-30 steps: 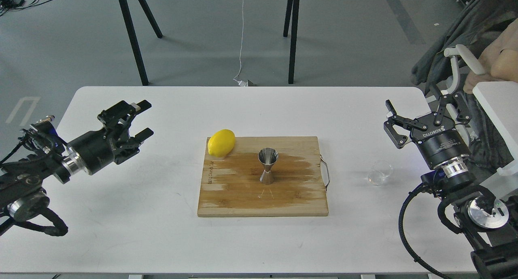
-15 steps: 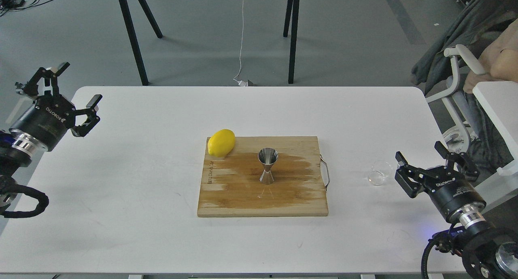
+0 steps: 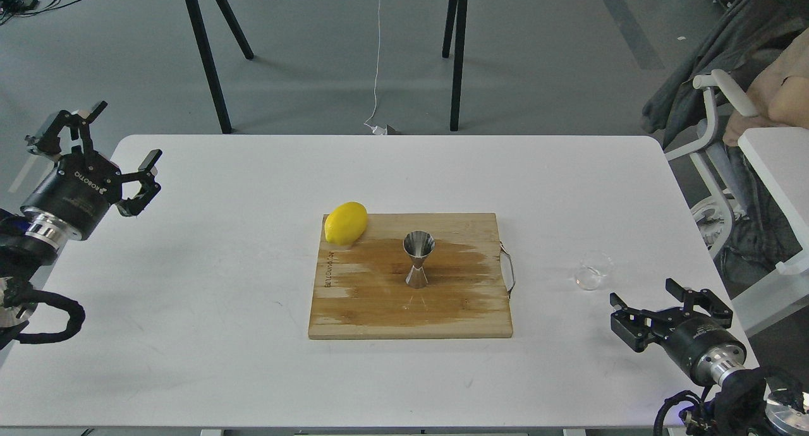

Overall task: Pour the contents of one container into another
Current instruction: 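Move the right gripper to the small clear glass cup and grasp it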

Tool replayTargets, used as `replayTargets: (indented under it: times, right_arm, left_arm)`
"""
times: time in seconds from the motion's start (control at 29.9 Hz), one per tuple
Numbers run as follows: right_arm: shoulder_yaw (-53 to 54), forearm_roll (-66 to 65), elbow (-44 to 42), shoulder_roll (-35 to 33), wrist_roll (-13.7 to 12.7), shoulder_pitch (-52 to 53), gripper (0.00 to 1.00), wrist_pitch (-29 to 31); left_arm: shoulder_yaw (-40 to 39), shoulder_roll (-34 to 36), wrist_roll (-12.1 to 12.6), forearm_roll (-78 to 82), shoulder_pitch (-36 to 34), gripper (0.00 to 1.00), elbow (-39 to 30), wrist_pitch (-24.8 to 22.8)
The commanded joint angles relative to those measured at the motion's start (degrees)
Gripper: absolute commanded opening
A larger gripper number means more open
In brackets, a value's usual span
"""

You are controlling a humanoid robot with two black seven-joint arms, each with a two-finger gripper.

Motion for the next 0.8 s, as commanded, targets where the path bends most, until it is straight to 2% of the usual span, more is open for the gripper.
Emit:
replayTargets:
  times: [0.0,0.33,0.77]
  right_arm:
    - [-2.2,-0.1,-3.0,1.0,-0.3,3.1,0.99,-0.5]
    - [-4.3,-0.2,-8.3,3.6,-0.3,7.9,0.99,-1.5]
    - [-4.3,-0.5,-11.0,6.3,-0.3,10.7,0.99,-2.3]
  left_arm:
    - [0.1,0.0,0.0,0.1,0.1,0.99,0.1,0.0]
    - [0.3,-0.7,0.0,0.1,0.1,0.99,1.1,0.0]
    - [0.4,-0.7,0.0,0.1,0.2,0.99,1.2,0.0]
